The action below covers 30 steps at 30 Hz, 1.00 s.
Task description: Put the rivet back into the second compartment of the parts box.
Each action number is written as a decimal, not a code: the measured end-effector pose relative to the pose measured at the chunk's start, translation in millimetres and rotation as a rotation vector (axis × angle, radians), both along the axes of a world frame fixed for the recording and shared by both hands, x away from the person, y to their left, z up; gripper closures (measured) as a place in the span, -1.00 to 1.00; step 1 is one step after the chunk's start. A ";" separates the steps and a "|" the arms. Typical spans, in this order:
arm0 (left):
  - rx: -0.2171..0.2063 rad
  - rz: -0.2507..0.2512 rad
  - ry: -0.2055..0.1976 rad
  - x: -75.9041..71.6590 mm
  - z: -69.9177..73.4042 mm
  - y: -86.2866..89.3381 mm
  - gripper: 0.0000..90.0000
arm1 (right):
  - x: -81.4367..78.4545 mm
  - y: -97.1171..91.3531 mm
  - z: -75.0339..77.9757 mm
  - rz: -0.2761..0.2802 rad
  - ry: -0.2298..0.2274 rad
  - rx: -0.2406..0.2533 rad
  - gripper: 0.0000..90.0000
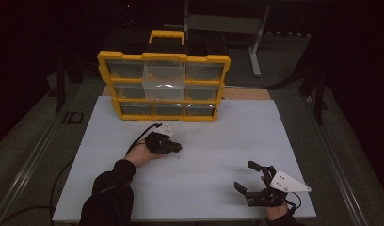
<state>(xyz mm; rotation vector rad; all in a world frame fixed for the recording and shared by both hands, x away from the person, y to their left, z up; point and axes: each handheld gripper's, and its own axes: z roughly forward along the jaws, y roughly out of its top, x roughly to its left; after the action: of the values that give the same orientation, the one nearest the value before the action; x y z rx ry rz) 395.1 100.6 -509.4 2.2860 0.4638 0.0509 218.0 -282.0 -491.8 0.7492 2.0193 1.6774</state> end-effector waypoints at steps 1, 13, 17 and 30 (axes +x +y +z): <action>-0.005 -0.009 -0.002 -0.8 2.0 0.8 0.80 | -0.1 0.0 0.2 0.000 -0.001 0.000 -0.76; -0.032 -0.078 -0.041 -21.5 38.3 12.4 0.80 | 0.1 0.7 0.2 -0.004 0.000 -0.004 -0.76; -0.044 -0.100 -0.063 -29.4 54.6 17.2 0.80 | 0.0 0.5 0.4 -0.006 -0.001 -0.003 -0.76; -0.109 -0.115 -0.118 -44.3 112.2 42.5 0.80 | 0.1 1.0 0.3 -0.005 0.000 -0.004 -0.76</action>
<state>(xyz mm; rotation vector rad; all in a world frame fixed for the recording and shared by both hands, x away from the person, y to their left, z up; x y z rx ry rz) 350.8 143.1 -397.2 2.1846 0.2670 0.0998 218.0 -281.1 -491.4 0.7521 2.0182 1.6696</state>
